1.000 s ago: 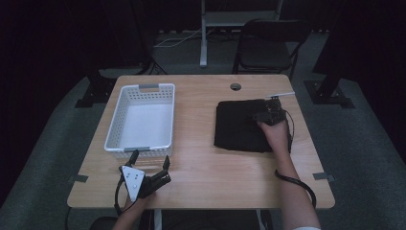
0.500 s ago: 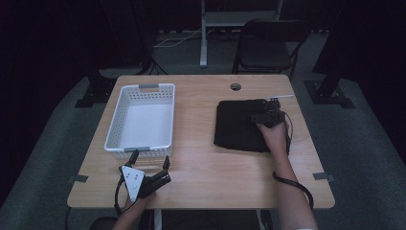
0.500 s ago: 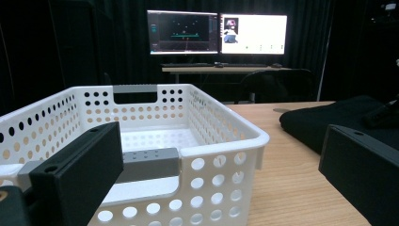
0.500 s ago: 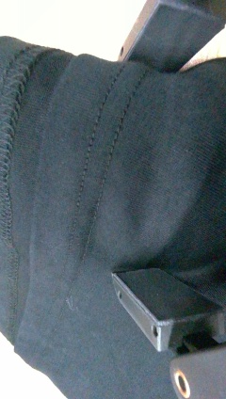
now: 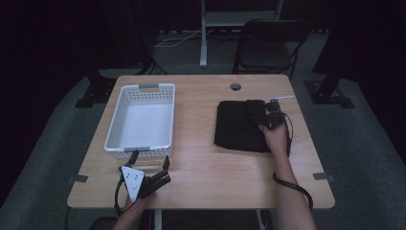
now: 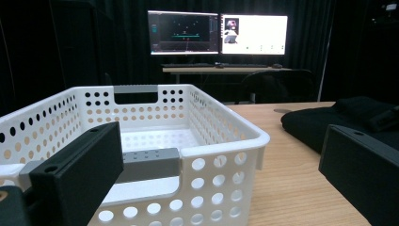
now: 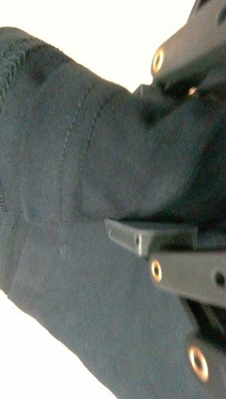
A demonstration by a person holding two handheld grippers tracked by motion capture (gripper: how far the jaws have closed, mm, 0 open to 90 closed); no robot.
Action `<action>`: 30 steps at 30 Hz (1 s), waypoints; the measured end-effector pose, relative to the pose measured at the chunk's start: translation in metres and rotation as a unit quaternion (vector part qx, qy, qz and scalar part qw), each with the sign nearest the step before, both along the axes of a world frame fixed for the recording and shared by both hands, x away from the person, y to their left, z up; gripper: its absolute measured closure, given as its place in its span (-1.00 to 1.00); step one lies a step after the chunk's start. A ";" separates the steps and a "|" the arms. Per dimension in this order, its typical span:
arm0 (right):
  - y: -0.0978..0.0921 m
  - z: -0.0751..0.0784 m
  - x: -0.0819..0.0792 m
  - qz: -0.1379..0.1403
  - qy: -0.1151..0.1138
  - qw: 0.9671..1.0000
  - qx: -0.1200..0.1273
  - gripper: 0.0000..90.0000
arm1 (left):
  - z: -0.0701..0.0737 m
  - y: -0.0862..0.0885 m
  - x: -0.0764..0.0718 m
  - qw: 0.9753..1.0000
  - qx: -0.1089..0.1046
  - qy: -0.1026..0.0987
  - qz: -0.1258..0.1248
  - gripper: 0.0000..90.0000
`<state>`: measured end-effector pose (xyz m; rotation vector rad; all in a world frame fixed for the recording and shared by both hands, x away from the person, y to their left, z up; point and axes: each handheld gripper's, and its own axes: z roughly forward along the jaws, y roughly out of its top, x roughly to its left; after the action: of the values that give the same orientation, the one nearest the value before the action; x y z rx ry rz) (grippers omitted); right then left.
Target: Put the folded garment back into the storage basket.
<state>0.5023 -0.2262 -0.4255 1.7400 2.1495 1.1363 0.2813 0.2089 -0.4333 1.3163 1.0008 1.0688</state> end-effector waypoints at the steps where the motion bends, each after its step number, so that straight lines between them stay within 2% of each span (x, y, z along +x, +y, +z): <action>1: -0.001 -0.001 -0.001 0.001 -0.002 1.000 0.009 0.22 | 0.000 0.000 0.000 1.000 0.000 0.000 0.000 -0.97; 4: -0.005 -0.003 -0.005 0.009 -0.004 0.999 0.030 0.33 | 0.000 0.000 0.000 1.000 0.000 0.000 0.001 -0.97; 5: -0.005 -0.003 -0.005 0.009 -0.004 0.999 0.030 0.33 | 0.000 0.000 0.000 1.000 0.000 0.000 0.001 -0.97; 6: -0.007 -0.003 -0.006 0.011 -0.003 0.999 0.039 0.36 | 0.000 0.000 0.000 1.000 0.000 0.000 0.000 -0.97; 7: -0.011 -0.004 -0.007 0.012 -0.002 0.998 0.061 0.39 | 0.000 0.000 0.000 1.000 -0.001 -0.001 0.000 -0.97; 9: -0.012 -0.004 -0.009 0.018 -0.004 0.997 0.070 0.41 | 0.000 0.000 0.000 1.000 0.000 0.000 0.001 -0.97; 13: -0.013 -0.001 -0.012 0.023 -0.004 0.997 0.078 0.44 | 0.000 0.000 0.000 1.000 0.000 0.001 0.001 -0.97; 16: -0.012 0.008 -0.019 0.030 -0.017 0.996 0.078 0.47 | 0.000 0.000 0.000 1.000 0.000 0.001 0.001 -0.97; 25: -0.012 0.014 -0.032 0.050 -0.033 0.990 0.126 0.49 | 0.000 0.000 0.000 1.000 0.000 0.001 0.001 -0.97; 27: -0.012 0.017 -0.035 0.054 -0.037 0.990 0.129 0.50 | 0.000 0.000 0.000 1.000 0.000 0.001 0.001 -0.97; 30: -0.012 0.025 -0.037 0.059 -0.046 0.987 0.144 0.50 | 0.000 0.000 0.000 1.000 0.000 0.001 0.001 -0.97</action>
<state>0.4649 -0.2383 -0.4009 1.6436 2.1440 1.5957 0.2817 0.2087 -0.4331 1.3181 1.0031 1.0687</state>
